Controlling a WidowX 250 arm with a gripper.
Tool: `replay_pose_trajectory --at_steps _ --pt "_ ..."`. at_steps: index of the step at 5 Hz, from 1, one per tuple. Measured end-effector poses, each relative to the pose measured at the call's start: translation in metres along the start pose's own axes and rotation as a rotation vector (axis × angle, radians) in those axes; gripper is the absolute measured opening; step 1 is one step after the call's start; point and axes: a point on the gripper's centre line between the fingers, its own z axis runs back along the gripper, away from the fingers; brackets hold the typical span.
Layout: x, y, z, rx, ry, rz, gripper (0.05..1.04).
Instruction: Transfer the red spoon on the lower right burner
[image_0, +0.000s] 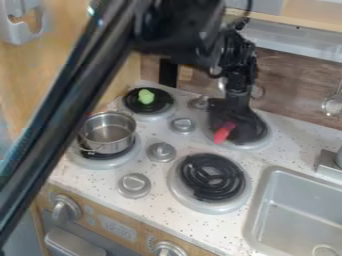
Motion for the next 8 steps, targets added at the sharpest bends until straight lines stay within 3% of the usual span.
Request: replay_pose_trajectory --at_steps 1,2,3,4,5,6,8 --pt "0.002 -0.005 -0.003 0.01 0.02 -0.015 0.954" --pt "0.005 -0.01 -0.002 0.014 0.018 -0.03 0.74" --pt "0.005 -0.01 -0.004 0.015 0.038 -0.04 0.46" --pt "0.004 -0.011 -0.002 0.016 0.057 -0.058 0.36" --pt "-0.002 -0.01 -0.004 0.021 0.076 -0.086 0.359" --pt "-0.011 -0.014 0.003 -0.006 0.066 -0.104 0.359" --pt "-0.049 -0.015 0.051 -0.057 0.0 -0.125 0.359"
